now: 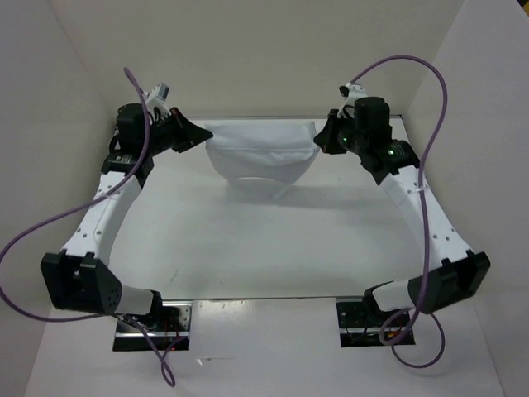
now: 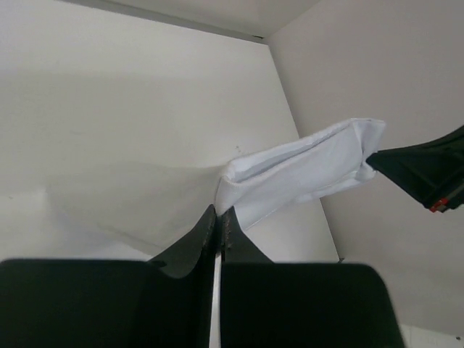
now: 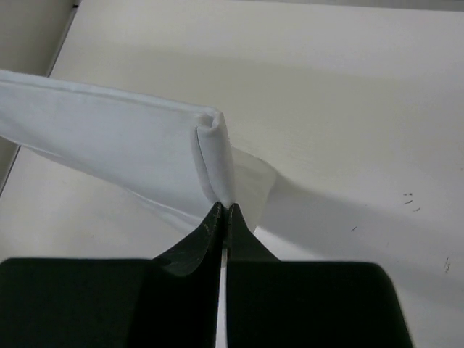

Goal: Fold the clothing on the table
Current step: Flatten the skirt out, then fold the skirt

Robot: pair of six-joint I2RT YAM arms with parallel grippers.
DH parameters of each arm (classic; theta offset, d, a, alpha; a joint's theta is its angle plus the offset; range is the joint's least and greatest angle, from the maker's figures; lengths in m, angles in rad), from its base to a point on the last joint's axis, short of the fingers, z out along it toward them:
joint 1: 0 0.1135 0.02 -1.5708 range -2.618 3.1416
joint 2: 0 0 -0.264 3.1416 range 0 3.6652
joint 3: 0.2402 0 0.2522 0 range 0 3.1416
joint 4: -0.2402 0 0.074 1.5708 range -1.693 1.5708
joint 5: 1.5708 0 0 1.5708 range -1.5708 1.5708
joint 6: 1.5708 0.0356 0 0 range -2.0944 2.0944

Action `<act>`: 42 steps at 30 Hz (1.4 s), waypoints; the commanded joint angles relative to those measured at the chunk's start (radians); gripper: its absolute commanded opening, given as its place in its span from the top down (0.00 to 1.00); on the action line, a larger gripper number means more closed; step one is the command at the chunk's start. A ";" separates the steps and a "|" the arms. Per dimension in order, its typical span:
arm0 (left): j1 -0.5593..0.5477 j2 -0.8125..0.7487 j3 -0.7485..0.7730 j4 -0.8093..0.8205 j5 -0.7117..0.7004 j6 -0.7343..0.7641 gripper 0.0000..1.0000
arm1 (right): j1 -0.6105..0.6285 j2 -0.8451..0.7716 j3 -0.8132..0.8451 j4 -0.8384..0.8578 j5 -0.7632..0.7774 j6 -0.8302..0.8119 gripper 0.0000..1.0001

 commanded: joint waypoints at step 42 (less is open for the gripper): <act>0.007 0.300 0.024 0.095 -0.055 0.108 1.00 | -0.047 0.274 -0.133 0.186 -0.077 0.011 1.00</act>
